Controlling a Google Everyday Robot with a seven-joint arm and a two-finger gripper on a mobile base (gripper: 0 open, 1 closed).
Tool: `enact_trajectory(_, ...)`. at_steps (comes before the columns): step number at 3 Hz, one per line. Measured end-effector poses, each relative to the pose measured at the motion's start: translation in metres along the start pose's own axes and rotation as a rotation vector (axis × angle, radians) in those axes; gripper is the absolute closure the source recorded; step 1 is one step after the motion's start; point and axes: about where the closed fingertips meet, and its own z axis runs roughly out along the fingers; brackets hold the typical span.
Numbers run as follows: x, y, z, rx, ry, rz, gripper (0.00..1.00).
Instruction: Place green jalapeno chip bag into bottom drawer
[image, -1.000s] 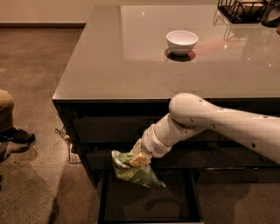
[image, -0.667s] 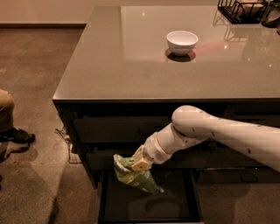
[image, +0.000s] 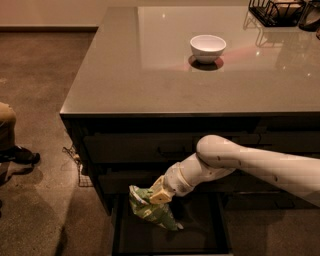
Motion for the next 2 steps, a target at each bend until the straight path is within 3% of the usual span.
enact_trajectory(1,0.028,-0.011,0.01,0.033,-0.02,0.03,1.0)
enact_trajectory(2,0.08,-0.033,0.026,0.105,-0.066,0.086,1.0)
